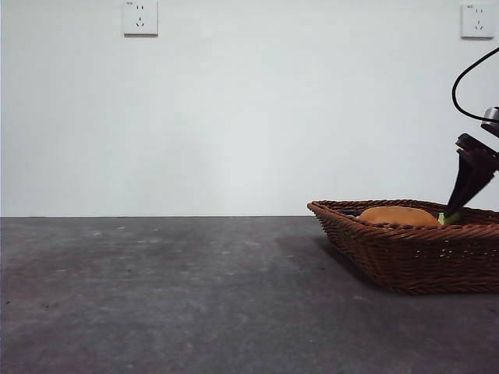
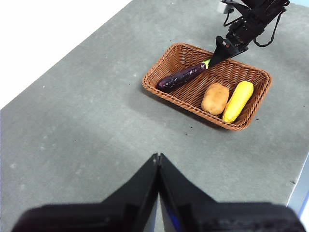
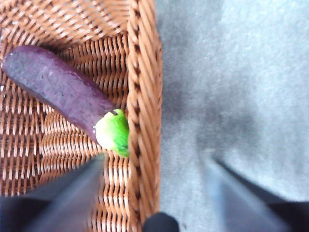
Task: Help me put the vegetables on the table into the basket
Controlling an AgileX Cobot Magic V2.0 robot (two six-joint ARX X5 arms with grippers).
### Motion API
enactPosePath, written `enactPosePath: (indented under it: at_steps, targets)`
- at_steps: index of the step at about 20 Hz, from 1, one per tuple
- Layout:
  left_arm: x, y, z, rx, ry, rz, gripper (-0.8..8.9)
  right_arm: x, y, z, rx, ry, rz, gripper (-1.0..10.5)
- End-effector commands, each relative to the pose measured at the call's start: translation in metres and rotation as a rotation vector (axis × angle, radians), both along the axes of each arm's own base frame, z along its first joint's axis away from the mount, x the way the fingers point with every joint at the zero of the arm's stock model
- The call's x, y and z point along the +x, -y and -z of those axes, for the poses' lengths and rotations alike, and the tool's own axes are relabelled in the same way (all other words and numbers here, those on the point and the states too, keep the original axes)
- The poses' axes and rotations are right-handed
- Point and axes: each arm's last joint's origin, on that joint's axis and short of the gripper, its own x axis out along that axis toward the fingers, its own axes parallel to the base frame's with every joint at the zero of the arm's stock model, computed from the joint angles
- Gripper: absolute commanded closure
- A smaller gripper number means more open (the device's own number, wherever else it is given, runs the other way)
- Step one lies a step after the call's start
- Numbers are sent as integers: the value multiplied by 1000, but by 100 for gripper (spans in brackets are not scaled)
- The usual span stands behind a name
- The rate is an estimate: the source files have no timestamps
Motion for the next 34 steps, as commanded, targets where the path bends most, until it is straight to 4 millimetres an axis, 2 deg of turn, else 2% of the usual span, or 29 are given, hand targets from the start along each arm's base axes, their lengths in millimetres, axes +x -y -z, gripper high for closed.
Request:
enactPosePath:
  at_steps: [1,5,8,9,11,13,14,17,20,21,22,34]
  targets:
    - [1,0,1,-5,-5,-4,821,-6,4,-23,-55,66,38,537]
    - [1,0,1,-5,-5,-4,821,-34,6,-78,-63,176,90,541]
    - [1,0,1,-5,-6,-5,821,-69,-3,-117,-58,223,77,542]
    - [1,0,1,-7,-8,-7,821,-80,-6,-126,-55,234,62,544]
    - [1,0,1,-14,-14,-12,821,-108,-13,-145,-39,246,33,619]
    - [1,0,1,-16,-17,-15,821,-135,-20,-157,-21,232,-2,642]
    - [1,0,1,-17,-17,-15,821,-147,-23,-160,-18,217,-20,646]
    - [1,0,1,-19,-19,-16,821,-184,-32,-165,-21,148,-92,775]
    - [1,0,1,-21,-22,-18,821,-205,-37,-166,-6,106,-144,843]
    - [1,0,1,-21,-22,-18,821,-211,-39,-166,5,105,-172,916]
    - [1,0,1,-22,-22,-18,821,-214,-40,-167,12,116,-197,964]
    - [2,0,1,-34,-28,-29,818,-215,-43,-168,20,128,-218,945]
